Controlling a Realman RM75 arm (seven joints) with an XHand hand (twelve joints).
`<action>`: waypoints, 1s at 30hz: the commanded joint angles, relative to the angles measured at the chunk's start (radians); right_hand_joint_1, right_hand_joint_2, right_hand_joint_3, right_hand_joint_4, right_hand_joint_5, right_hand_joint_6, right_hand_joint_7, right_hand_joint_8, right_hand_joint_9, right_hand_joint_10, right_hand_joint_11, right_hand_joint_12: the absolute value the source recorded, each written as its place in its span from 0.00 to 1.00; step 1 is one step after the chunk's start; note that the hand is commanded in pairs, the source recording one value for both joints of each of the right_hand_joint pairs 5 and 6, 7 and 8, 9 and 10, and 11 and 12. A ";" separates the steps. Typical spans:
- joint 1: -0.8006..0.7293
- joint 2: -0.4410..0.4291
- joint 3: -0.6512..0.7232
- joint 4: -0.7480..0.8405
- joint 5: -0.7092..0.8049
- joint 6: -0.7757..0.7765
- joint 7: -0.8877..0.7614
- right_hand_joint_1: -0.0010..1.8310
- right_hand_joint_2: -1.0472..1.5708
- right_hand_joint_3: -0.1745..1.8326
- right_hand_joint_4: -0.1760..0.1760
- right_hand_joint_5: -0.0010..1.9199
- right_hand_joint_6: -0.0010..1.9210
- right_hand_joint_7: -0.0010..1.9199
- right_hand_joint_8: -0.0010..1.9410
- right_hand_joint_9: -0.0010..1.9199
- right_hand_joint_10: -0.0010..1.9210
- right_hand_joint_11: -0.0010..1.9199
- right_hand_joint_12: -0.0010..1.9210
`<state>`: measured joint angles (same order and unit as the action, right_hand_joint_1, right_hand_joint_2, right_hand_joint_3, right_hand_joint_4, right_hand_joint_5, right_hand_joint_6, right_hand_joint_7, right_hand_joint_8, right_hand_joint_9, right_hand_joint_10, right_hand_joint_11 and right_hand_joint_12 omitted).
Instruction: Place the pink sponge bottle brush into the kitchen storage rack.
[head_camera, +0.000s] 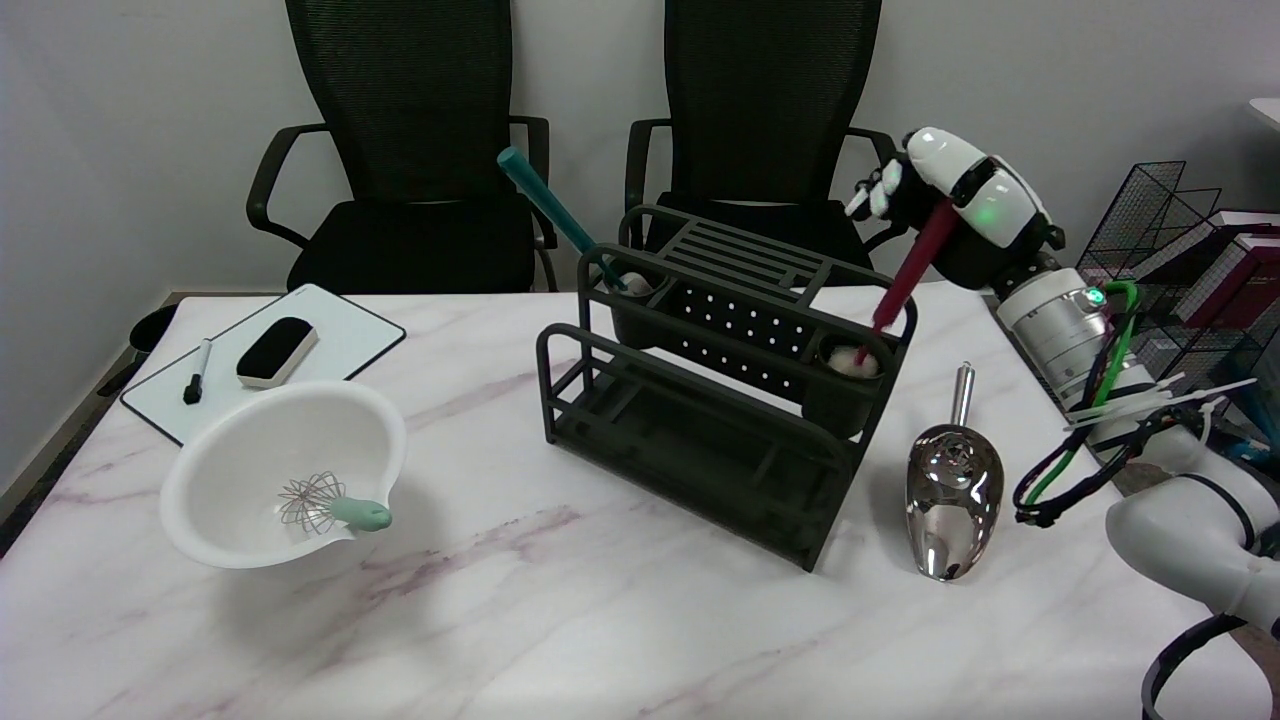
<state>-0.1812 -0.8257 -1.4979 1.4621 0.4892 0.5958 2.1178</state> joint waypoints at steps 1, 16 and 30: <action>0.004 0.002 -0.021 -0.041 0.000 0.069 0.001 0.60 0.73 0.68 0.50 0.33 0.33 0.55 0.54 0.48 0.48 0.50 0.50; -0.009 -0.012 0.043 -0.215 0.067 0.339 -0.008 0.59 0.60 0.80 0.50 0.33 0.33 0.35 0.35 0.40 0.40 0.47 0.47; -0.047 -0.028 0.090 -0.422 0.202 0.462 -0.018 0.57 0.57 0.78 0.50 0.31 0.31 0.35 0.34 0.38 0.38 0.44 0.44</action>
<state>-0.1931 -0.8375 -1.4564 1.2662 0.5602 0.9044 2.1118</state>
